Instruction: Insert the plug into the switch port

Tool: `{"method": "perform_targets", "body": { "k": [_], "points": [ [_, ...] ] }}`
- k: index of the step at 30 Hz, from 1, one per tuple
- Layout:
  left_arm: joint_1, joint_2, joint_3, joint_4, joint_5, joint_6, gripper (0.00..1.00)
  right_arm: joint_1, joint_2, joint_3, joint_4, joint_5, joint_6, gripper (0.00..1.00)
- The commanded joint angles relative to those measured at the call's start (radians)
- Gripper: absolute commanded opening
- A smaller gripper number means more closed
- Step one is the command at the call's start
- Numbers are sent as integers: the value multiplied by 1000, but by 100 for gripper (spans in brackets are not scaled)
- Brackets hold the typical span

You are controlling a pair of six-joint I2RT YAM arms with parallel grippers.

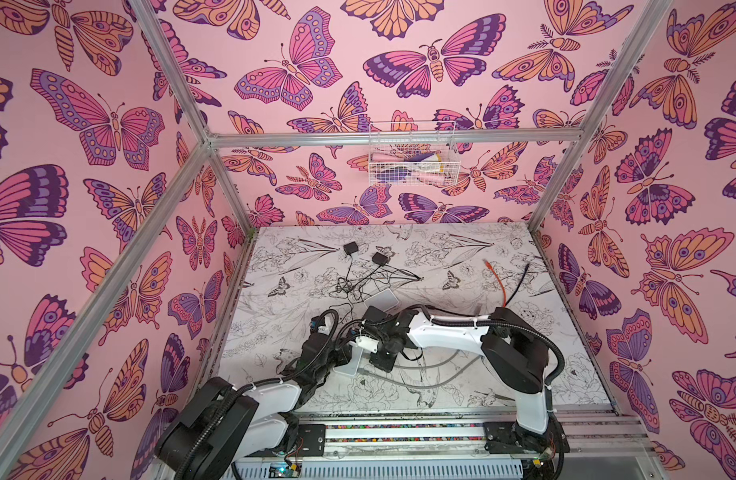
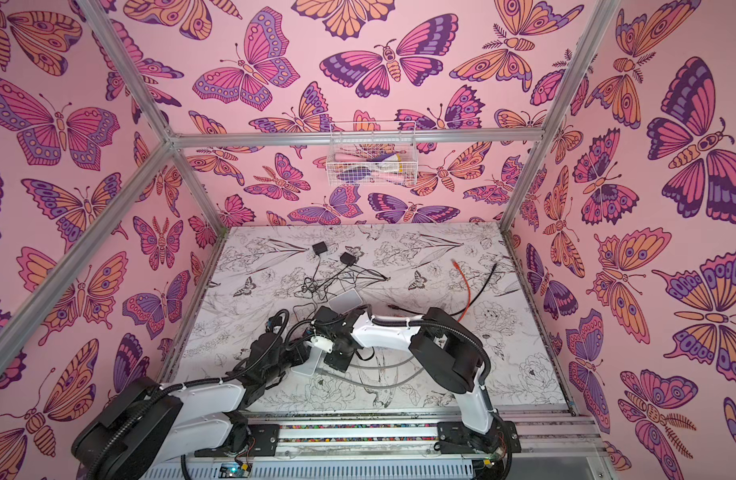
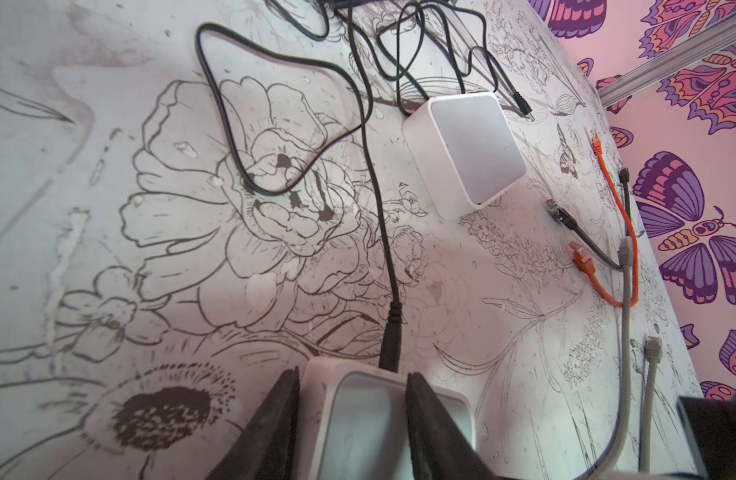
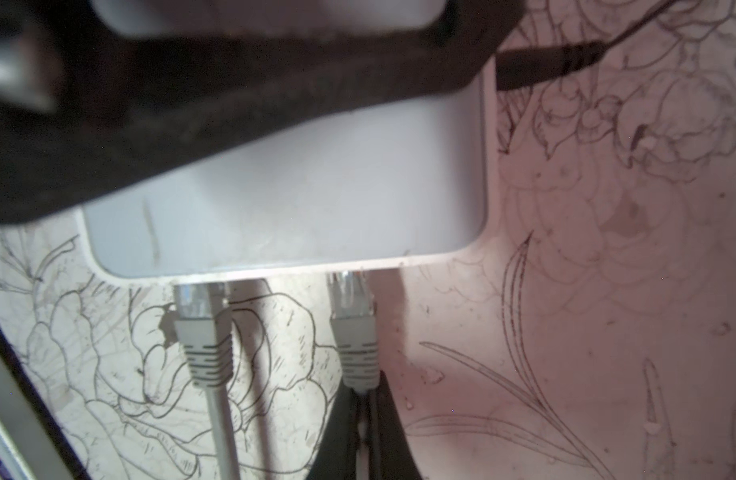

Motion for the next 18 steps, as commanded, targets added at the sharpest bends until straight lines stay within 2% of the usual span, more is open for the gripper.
{"method": "perform_targets", "body": {
  "k": [1, 18],
  "points": [
    [-60, 29, -34, -75, 174, -39, 44, 12, 37, 87, 308, -120, 51, 0],
    [-103, 49, -29, -38, 165, -40, 43, 9, 93, 146, 336, -166, 51, 0]
  ]
}}
